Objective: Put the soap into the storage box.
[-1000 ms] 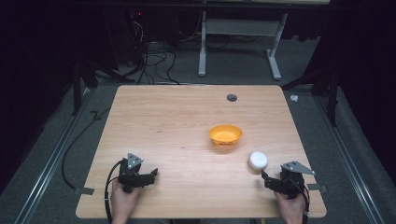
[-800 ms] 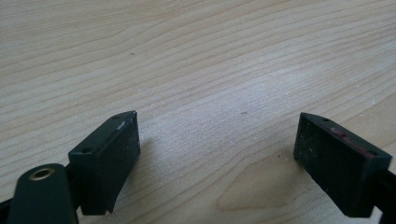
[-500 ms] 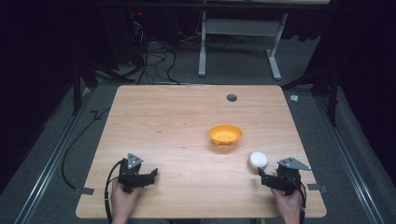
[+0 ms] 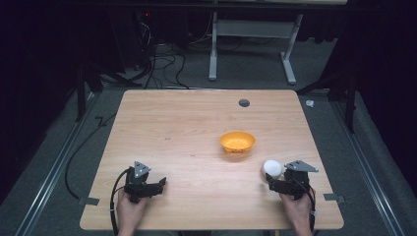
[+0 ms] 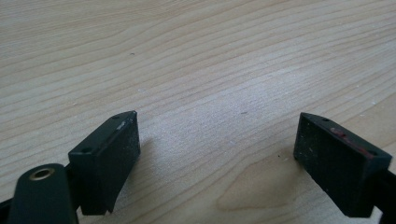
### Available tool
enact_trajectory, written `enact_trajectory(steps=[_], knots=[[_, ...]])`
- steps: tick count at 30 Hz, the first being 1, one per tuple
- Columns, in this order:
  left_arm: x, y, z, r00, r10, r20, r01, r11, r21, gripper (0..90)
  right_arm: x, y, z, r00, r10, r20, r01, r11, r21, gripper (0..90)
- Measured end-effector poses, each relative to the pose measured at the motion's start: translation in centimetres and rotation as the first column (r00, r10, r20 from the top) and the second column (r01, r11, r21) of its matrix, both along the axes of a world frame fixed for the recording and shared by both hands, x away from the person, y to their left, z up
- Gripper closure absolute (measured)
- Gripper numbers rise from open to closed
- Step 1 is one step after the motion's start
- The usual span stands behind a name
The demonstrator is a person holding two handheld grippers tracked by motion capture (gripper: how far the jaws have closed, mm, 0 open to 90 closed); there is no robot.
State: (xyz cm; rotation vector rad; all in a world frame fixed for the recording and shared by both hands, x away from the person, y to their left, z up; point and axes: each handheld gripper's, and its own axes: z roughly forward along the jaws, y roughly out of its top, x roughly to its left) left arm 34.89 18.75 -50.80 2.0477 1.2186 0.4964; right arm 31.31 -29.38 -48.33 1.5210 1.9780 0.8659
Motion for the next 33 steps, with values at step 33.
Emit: enact_trajectory(steps=[33], knots=[[0.0,0.0,0.0,1.0000,0.000,0.000,0.000,1.0000,0.000,14.9,2.1,1.0,-1.3,0.9992,-0.010,-0.039,0.011,0.9996,0.025,24.2]])
